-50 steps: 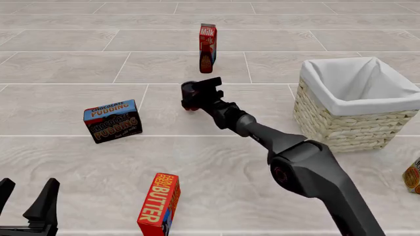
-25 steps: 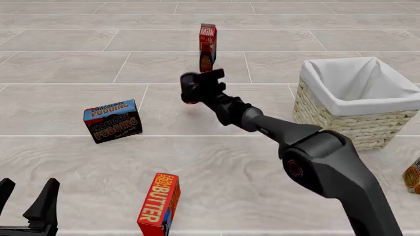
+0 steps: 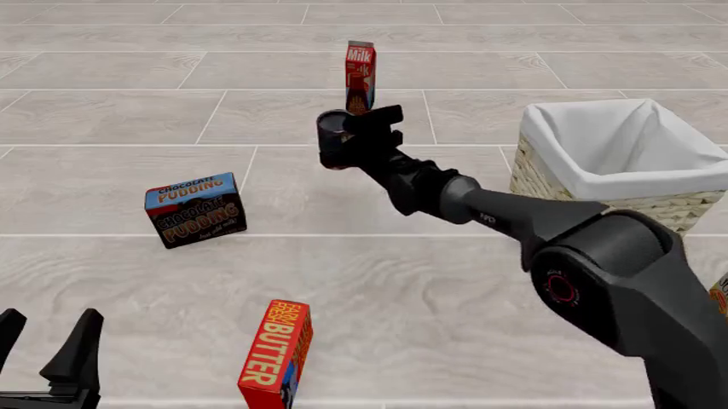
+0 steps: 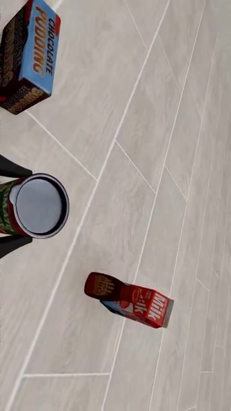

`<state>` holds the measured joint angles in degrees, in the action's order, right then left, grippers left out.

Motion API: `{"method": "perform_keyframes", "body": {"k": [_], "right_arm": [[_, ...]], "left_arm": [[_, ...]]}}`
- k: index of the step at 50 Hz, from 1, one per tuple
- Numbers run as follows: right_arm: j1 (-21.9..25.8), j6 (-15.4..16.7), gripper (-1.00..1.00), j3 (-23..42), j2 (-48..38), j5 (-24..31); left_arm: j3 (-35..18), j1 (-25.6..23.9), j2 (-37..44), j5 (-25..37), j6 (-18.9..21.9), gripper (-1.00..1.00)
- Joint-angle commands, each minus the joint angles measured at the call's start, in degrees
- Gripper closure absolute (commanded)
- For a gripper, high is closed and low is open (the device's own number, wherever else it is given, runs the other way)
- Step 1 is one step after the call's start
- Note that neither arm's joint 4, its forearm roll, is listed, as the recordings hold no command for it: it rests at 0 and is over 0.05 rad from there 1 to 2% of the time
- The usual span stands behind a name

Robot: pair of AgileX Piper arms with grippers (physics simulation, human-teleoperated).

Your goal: Pick the tomato sauce and place it in the basket.

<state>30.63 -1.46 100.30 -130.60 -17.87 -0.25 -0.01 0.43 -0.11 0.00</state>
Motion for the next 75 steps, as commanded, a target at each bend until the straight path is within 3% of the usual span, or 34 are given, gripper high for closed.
{"method": "perform_keyframes", "body": {"k": [1,20,48,75], "right_arm": [[0.31,-1.14,1.00,-7.56,6.70,-2.85],[1.33,-1.08,1.00,-19.87,18.44,-6.80],[0.02,-0.41,1.00,-28.75,30.96,-7.32],[-7.87,0.04,1.00,-36.67,41.22,-7.81]], "left_arm": [[0.00,0.01,-0.01,0.00,-0.01,-1.00],[0.00,0.00,0.02,0.00,0.01,-1.00],[0.00,0.01,0.01,0.00,0.01,-1.00],[0.00,0.00,0.00,0.00,0.00,-1.00]]}}
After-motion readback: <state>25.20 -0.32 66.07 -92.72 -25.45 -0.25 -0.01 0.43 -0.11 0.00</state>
